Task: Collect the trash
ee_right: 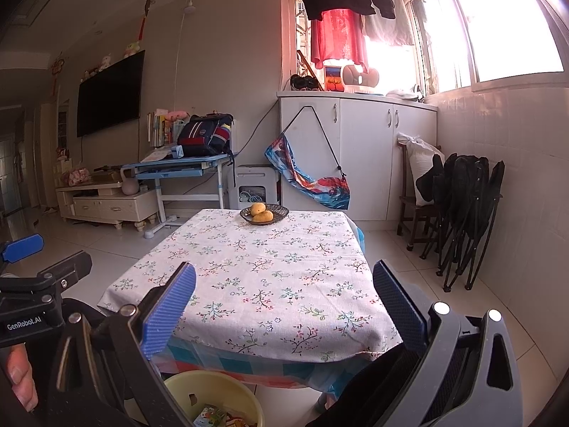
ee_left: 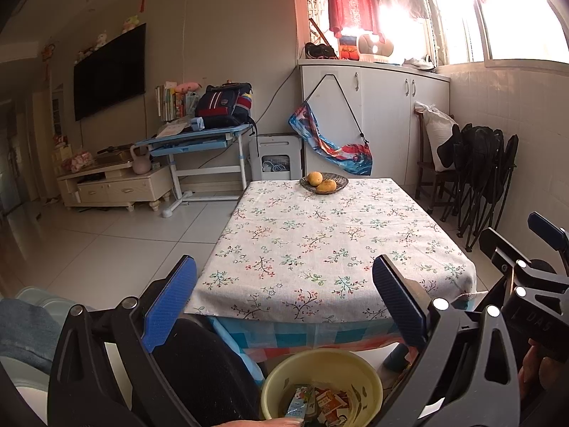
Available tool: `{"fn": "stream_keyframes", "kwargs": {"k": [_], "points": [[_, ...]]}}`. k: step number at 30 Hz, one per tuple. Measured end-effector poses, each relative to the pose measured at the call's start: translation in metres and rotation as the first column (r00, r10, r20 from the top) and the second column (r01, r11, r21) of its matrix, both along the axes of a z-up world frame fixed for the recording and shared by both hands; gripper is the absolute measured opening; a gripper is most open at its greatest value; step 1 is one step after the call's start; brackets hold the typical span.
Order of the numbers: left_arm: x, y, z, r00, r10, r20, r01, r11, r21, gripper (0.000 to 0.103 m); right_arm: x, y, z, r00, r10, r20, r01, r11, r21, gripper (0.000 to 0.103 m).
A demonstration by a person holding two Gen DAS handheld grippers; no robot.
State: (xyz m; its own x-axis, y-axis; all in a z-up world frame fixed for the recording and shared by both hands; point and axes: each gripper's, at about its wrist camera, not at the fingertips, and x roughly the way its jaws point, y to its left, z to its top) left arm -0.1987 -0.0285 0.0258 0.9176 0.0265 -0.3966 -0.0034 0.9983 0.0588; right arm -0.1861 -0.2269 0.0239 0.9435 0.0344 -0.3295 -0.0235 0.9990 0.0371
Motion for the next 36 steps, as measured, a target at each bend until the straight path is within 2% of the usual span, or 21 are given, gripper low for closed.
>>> {"fn": "stream_keyframes", "kwargs": {"k": [36], "points": [[-0.0009,0.0031,0.0025,1.0,0.008,0.003,-0.008,1.0,-0.003,0.096,0.0002,0.0065,-0.0042,1.0,0.011,-0.013,-0.011,1.0,-0.009,0.096]]}}
